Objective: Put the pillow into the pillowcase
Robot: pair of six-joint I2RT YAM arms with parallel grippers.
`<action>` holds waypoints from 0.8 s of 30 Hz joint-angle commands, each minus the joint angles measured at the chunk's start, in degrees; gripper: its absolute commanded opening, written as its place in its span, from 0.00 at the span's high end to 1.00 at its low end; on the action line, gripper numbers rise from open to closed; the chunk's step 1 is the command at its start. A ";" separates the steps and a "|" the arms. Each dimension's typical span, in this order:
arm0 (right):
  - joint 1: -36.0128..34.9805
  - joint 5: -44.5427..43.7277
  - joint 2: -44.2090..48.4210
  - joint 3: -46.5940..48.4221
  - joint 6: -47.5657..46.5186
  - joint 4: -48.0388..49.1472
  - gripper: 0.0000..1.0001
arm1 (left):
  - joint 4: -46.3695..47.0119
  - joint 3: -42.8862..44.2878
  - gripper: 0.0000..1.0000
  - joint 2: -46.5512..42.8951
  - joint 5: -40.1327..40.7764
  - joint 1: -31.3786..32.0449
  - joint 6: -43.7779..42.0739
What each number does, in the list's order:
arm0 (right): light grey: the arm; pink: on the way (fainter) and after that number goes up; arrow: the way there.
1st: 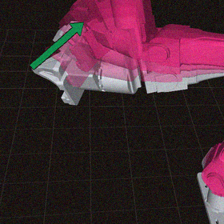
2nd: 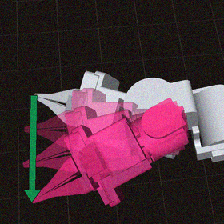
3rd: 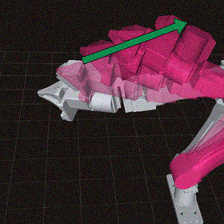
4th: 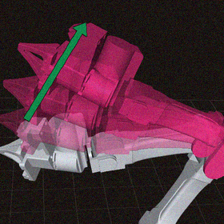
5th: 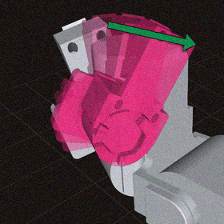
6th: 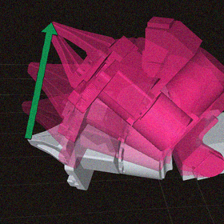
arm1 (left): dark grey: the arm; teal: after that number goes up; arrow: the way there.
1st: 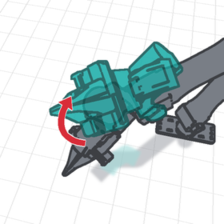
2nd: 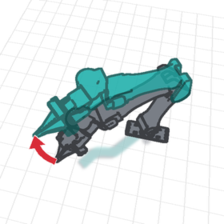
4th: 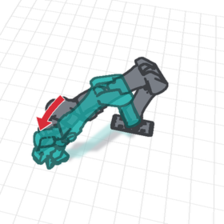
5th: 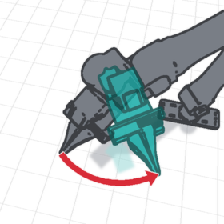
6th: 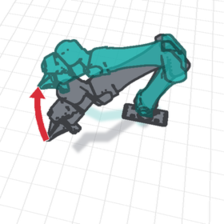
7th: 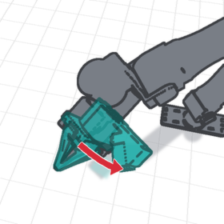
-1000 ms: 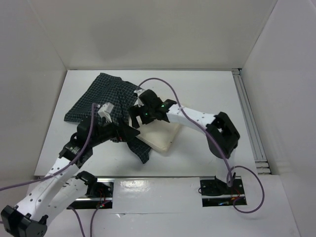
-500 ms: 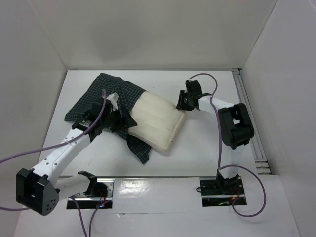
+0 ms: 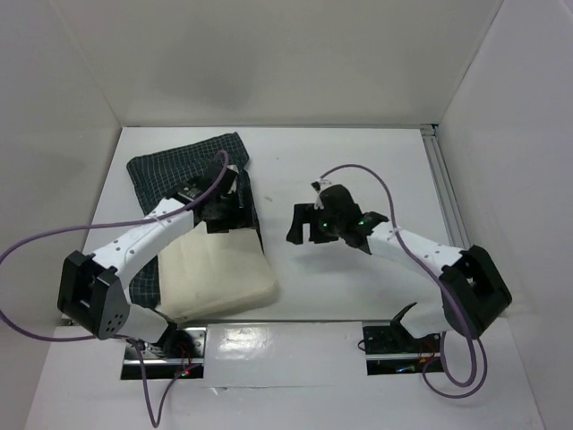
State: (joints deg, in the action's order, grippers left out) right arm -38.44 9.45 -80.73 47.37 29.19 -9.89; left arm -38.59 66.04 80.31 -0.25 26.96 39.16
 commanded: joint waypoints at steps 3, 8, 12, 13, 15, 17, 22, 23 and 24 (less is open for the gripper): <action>8.53 0.21 3.82 0.26 -1.76 -3.20 0.04 | -7.37 5.58 0.10 6.15 12.08 6.42 1.27; 10.66 2.76 2.16 0.26 -2.38 -1.81 0.03 | -17.28 10.85 0.12 13.98 26.60 13.37 8.37; 11.19 4.69 0.40 0.26 -2.91 -0.31 0.03 | -19.07 11.48 0.10 21.89 29.34 15.92 11.03; 11.19 4.70 -1.00 0.87 -2.91 -0.31 0.01 | -19.07 11.48 0.09 25.21 29.34 15.93 11.55; 11.19 5.39 -1.54 1.40 -2.91 0.31 0.01 | -18.45 12.35 0.13 28.29 30.39 15.93 11.56; 11.19 6.45 -3.02 1.93 -3.52 1.71 0.01 | -20.99 14.28 0.78 30.16 32.93 15.93 12.61; 10.49 12.24 -6.89 3.16 -3.53 7.24 0.01 | -22.06 19.21 1.00 21.31 28.84 12.69 6.39; 8.92 13.13 -9.33 4.55 -3.53 8.30 0.00 | -20.66 19.21 1.00 16.33 26.47 10.59 4.37; 8.21 13.83 -10.93 5.61 -3.53 9.96 0.00 | -17.95 19.21 1.00 14.10 21.48 9.44 1.13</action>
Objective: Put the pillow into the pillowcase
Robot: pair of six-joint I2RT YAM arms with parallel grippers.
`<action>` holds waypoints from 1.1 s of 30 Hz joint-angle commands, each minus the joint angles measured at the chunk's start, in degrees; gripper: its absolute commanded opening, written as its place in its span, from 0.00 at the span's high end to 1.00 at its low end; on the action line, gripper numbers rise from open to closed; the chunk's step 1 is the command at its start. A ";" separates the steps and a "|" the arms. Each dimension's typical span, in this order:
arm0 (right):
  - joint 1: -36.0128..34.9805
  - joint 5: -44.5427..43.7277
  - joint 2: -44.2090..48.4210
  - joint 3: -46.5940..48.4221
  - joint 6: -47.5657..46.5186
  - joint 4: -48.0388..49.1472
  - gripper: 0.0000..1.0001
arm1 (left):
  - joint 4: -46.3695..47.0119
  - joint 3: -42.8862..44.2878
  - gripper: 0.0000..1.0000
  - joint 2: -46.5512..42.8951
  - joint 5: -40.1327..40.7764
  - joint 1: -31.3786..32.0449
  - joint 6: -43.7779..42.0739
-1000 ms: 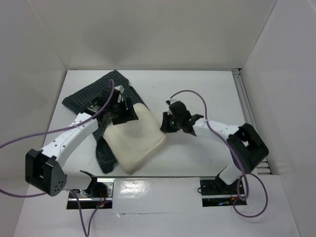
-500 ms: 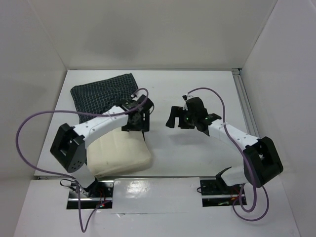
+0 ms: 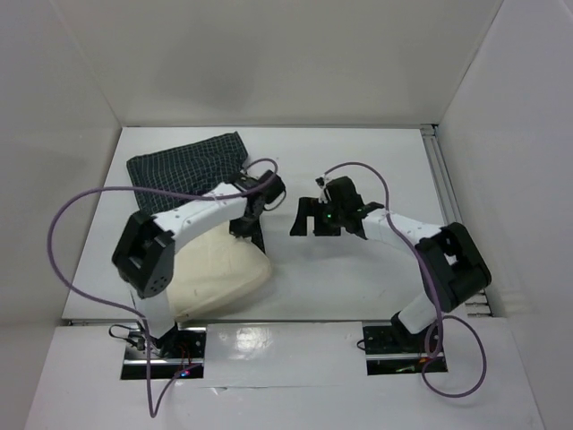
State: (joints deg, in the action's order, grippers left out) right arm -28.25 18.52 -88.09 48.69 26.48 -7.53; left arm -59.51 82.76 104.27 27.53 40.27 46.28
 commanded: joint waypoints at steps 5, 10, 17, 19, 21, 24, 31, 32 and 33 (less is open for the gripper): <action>-5.93 7.48 -11.56 11.24 -1.51 13.06 0.00 | 6.51 1.97 1.00 -14.80 -17.41 -7.92 -10.77; -9.89 3.45 -19.30 19.33 -6.79 11.13 0.00 | 6.51 1.97 1.00 -15.85 -18.65 -9.07 -12.00; -9.89 0.90 -27.04 27.77 -10.57 11.74 0.10 | 6.51 1.44 1.00 -17.26 -19.88 -11.53 -13.24; -9.89 4.23 -27.57 28.31 -11.19 12.79 0.58 | 7.03 1.44 1.00 -17.26 -20.40 -12.23 -13.24; -9.29 8.52 -26.26 26.65 -9.87 14.03 1.00 | 7.56 1.44 1.00 -17.26 -19.45 -12.23 -12.71; -9.28 10.21 -18.89 21.56 -7.24 16.14 1.00 | 8.35 1.44 1.00 -14.80 -17.33 -13.63 -10.43; -9.28 12.94 1.59 11.61 -9.16 4.38 1.00 | 11.25 6.09 1.00 -8.12 -16.81 -15.75 -9.81; -9.28 12.94 5.00 11.61 -10.30 1.06 1.00 | 11.25 6.97 1.00 -7.59 -16.28 -16.27 -10.33; -9.28 13.55 6.34 11.00 -11.09 -0.71 1.00 | 11.25 7.85 1.00 -6.89 -16.28 -16.28 -10.33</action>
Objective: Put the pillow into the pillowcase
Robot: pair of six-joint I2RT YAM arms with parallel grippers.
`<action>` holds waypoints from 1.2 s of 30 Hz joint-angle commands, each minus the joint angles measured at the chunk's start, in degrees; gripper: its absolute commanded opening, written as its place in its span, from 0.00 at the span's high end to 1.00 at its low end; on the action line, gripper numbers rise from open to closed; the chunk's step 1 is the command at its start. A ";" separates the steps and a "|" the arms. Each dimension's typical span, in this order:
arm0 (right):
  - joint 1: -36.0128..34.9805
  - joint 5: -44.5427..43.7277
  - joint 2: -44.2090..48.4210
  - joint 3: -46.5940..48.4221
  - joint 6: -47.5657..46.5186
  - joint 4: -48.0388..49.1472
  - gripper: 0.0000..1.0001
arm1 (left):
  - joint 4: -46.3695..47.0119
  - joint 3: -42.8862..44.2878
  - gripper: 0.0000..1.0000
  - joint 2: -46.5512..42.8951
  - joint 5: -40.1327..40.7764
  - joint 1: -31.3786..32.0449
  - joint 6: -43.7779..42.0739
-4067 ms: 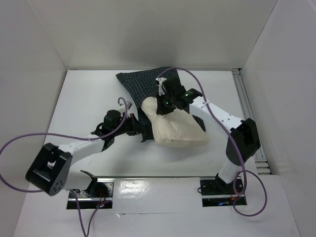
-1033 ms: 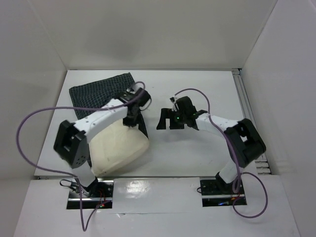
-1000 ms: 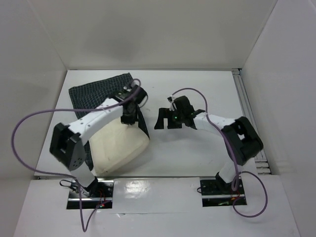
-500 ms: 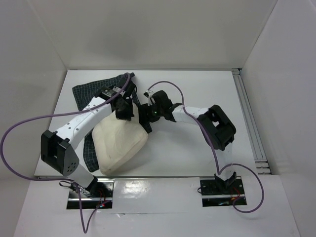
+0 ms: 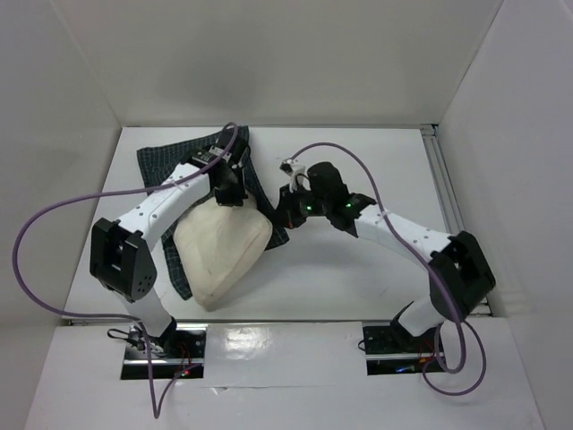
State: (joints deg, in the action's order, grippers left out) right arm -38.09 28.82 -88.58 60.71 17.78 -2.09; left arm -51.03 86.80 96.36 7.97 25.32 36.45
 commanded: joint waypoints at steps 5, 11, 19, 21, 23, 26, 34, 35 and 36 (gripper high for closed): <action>0.56 10.11 10.26 1.51 -6.70 -16.78 1.00 | 2.07 10.22 1.00 7.26 6.17 -1.33 0.03; -0.67 5.55 17.63 0.82 -5.39 -22.43 1.00 | 0.23 17.43 1.00 15.78 11.89 -1.33 3.27; -0.15 -4.89 22.22 -4.71 -0.65 -30.77 1.00 | -0.38 24.37 1.00 23.17 10.06 1.92 5.66; 0.46 -12.36 22.22 -4.72 0.84 -33.76 1.00 | -1.09 23.77 0.95 22.65 5.59 3.50 3.65; 0.99 -20.09 22.83 -4.72 2.60 -35.78 1.00 | 0.30 20.96 0.76 19.50 1.98 5.52 1.88; 2.40 -28.07 23.36 -1.23 3.13 -39.21 0.76 | 3.73 16.31 0.22 14.41 -9.87 6.75 -2.95; 2.40 -34.44 17.31 10.47 -2.13 -39.15 0.01 | 1.45 16.57 0.14 0.37 -16.76 3.87 -4.38; 2.40 -33.23 16.08 11.70 -2.14 -37.65 0.01 | 2.76 12.81 0.14 -2.29 -16.76 2.12 -3.58; 0.49 -32.08 13.46 13.54 -2.14 -34.25 0.01 | 3.30 10.60 0.15 -4.84 -15.71 -2.25 -2.53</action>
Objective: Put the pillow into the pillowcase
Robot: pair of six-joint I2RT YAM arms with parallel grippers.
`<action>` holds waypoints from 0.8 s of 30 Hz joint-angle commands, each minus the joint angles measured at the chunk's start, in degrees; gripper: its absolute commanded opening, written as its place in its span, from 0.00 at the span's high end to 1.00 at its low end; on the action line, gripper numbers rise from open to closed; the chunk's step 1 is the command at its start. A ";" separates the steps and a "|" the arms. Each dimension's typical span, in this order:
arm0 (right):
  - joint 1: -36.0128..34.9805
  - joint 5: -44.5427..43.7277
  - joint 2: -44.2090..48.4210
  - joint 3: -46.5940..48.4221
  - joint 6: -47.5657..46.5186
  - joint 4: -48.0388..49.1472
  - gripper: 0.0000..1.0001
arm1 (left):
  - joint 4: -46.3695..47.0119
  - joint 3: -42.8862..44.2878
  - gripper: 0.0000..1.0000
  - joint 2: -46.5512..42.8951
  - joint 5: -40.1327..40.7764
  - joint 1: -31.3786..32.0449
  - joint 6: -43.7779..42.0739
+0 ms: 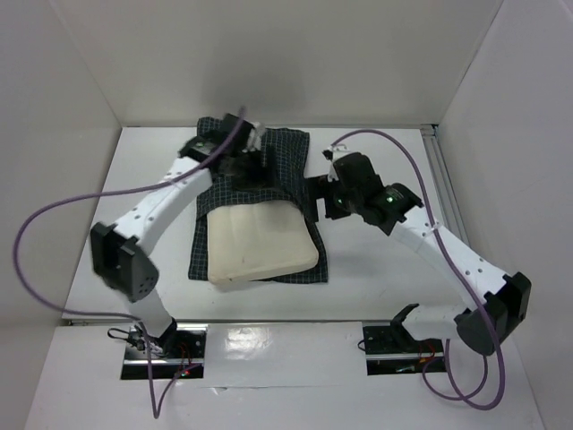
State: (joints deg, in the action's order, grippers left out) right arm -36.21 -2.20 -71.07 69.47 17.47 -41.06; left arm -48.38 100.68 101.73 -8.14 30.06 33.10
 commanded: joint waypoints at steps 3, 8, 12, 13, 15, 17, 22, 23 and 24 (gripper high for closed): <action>-9.02 -0.09 -12.64 8.39 -1.04 9.49 0.01 | 2.41 -14.87 0.15 -19.71 1.55 -18.14 4.51; -20.82 -6.41 -30.42 20.33 -0.51 10.57 0.01 | 9.26 -35.70 0.11 -31.23 -4.25 -33.21 5.13; -25.93 -13.07 -41.06 29.48 0.71 11.35 0.01 | 10.58 -49.14 0.11 -36.95 -6.00 -40.34 5.83; -26.54 -14.23 -45.26 32.10 0.72 11.35 0.01 | 10.59 -50.57 0.11 -39.13 -6.01 -42.17 5.83; -26.55 -16.68 -49.50 34.84 1.86 9.69 0.01 | 11.20 -53.29 0.11 -40.90 -6.01 -43.86 6.36; -26.55 -16.70 -54.34 36.52 4.39 8.63 0.01 | 11.82 -54.09 0.11 -42.31 -6.01 -45.17 6.36; -24.09 -12.31 -50.68 27.08 4.50 11.78 1.00 | 13.39 -56.12 0.10 -42.84 -10.92 -45.18 3.47; -22.69 -11.44 -45.01 24.16 3.19 14.84 1.00 | 14.10 -56.12 0.10 -43.54 -12.84 -44.22 2.76; -21.90 -10.03 -41.64 21.17 2.22 16.61 1.00 | 14.62 -56.82 0.09 -44.85 -12.86 -43.34 2.06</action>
State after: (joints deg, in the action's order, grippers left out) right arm -61.10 -13.61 -120.51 96.84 20.51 -26.92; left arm -36.67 44.82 59.44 -16.32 -14.50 37.63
